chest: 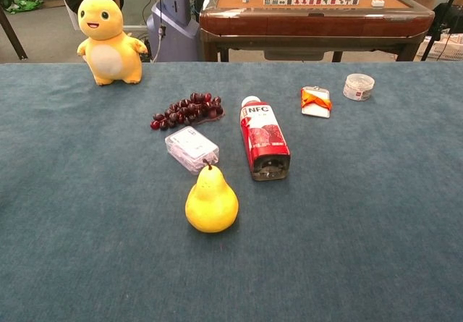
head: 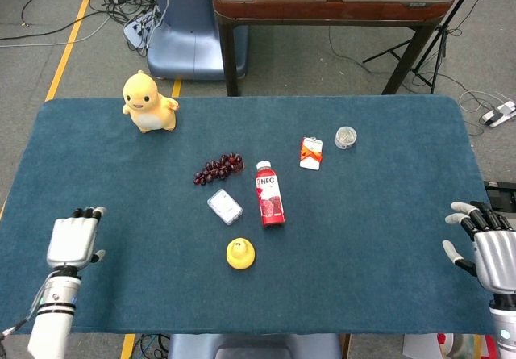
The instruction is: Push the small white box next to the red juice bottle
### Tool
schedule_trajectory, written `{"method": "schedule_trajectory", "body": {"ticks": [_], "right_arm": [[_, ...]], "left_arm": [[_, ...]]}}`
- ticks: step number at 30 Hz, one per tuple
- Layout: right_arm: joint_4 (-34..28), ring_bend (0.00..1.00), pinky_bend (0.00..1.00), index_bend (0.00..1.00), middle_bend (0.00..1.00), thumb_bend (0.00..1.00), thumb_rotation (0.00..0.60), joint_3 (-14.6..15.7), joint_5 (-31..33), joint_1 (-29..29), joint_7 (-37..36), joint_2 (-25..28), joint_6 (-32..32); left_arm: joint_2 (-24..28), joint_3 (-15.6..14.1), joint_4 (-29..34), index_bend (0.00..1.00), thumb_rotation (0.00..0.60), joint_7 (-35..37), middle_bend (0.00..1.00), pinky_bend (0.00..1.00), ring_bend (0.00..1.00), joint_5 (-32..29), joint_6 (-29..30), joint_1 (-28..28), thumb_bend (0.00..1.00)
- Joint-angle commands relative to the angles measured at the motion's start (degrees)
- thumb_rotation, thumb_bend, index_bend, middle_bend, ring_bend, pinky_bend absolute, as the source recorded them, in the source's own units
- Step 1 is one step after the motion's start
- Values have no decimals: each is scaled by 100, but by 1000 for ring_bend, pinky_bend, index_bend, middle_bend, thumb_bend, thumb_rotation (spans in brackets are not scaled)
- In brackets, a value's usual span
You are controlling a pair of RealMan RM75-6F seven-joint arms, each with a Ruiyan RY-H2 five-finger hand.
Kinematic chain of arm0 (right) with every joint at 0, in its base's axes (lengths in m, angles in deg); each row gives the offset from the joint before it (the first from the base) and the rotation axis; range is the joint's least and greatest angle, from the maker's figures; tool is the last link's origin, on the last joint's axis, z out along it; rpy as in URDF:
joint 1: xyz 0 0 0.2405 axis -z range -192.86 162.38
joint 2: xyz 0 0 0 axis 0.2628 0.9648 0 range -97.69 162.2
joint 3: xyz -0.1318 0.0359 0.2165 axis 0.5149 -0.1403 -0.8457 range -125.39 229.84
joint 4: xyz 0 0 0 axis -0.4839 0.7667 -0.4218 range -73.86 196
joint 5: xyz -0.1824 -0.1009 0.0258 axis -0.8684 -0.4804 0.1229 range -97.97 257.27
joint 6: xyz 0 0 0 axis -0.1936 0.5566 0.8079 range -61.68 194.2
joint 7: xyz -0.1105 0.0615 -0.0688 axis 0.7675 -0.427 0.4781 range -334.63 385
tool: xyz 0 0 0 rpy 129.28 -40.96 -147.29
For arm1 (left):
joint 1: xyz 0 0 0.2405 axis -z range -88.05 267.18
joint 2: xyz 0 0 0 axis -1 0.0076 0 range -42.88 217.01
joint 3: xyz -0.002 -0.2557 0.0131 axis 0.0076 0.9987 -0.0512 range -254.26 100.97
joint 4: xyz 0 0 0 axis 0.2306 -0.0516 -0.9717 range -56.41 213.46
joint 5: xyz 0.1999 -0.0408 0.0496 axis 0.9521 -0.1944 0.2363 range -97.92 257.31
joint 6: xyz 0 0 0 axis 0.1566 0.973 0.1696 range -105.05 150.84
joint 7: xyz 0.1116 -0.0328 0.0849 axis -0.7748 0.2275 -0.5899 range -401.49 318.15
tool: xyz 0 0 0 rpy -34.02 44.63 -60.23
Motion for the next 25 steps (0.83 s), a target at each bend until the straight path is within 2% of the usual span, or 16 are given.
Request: {"method": "schedule_trajectory", "body": {"ticks": [1,6,11,16,25], "right_arm": [[-84,205,370,444,315,210,600,60,-96,31,70,24,48],[-166,205,369,444,315,211,600,97,-139,58,208,35,63],[-230,205,369,444,315,211,600,97,-72,74,356,40,22],[-431,207,370,444,316,211,600,125,83,99,467,178,-115],[-722,216,369,444,325,212,600,128,293,149,619,399,-225]], "left_arm": [[204,-315,71,270,600,317,253,446,228,628,449,-478,111],[292,-675,-172,273,600,387,253,435,229,1398,902,-1025,111],[361,-811,-301,284,600,868,253,435,230,1888,971,-1417,111],[471,-733,-556,305,600,1296,265,435,251,2288,871,-1594,111],[528,-484,-850,306,600,1611,270,435,252,2233,338,-1734,111]]}}
